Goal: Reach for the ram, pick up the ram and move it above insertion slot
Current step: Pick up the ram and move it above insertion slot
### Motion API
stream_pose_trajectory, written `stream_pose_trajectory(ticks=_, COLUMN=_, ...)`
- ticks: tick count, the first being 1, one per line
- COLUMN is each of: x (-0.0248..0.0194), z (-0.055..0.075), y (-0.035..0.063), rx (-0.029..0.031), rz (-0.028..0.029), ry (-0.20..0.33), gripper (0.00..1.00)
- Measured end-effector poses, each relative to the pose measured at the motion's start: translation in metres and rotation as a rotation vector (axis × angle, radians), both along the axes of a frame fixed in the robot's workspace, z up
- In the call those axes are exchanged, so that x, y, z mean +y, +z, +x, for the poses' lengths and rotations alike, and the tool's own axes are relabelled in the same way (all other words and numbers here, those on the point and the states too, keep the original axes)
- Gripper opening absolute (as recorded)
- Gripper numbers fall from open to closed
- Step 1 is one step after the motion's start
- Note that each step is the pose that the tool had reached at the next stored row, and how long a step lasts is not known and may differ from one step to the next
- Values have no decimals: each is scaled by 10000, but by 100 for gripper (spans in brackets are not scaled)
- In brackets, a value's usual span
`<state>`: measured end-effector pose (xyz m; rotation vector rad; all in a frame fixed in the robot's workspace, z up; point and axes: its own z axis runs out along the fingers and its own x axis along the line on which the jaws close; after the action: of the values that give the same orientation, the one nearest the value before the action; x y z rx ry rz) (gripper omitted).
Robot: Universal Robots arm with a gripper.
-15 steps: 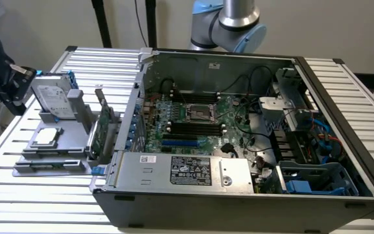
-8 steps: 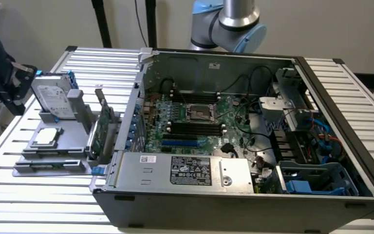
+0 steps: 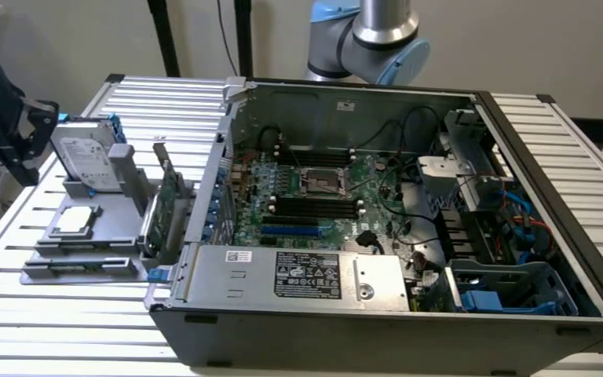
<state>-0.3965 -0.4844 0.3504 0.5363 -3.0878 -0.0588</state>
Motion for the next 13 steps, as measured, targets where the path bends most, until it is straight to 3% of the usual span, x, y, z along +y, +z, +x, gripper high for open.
stream_pose_trajectory(ticks=13, x=0, z=0, y=1, rx=-11, rz=-1, ry=2362, gripper=11)
